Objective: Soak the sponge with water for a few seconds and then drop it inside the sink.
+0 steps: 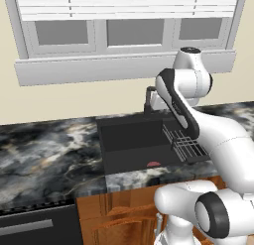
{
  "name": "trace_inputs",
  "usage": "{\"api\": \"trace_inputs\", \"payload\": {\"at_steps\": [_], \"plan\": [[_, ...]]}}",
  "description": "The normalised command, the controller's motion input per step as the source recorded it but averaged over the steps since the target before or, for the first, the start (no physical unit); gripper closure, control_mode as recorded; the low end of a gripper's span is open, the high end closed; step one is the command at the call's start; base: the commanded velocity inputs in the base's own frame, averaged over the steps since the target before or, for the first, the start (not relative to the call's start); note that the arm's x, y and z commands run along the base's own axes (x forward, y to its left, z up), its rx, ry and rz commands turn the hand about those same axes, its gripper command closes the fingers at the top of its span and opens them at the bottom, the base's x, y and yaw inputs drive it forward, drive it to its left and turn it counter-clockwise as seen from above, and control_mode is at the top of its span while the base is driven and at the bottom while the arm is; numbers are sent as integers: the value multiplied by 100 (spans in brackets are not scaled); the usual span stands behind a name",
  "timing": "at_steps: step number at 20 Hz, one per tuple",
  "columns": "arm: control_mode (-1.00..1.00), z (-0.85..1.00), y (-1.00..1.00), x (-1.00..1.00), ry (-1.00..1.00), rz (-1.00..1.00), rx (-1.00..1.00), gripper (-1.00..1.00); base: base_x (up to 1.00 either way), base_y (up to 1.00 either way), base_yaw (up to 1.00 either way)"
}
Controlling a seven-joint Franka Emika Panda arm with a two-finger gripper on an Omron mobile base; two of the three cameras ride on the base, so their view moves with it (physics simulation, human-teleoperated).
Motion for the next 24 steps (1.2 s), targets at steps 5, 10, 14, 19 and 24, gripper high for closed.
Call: {"api": "trace_inputs", "payload": {"at_steps": [5,10,14,19,24], "plan": [[-100,0,-1,-3,0,0,0,-100,0,0,0],[-100,0,-19,-7,0,0,0,-100,0,0,0],[-100,0,-18,-7,0,0,0,-100,0,0,0],[-100,0,-28,-6,0,0,0,-100,0,0,0],[-100,0,-32,0,0,0,0,-100,0,0,0]]}}
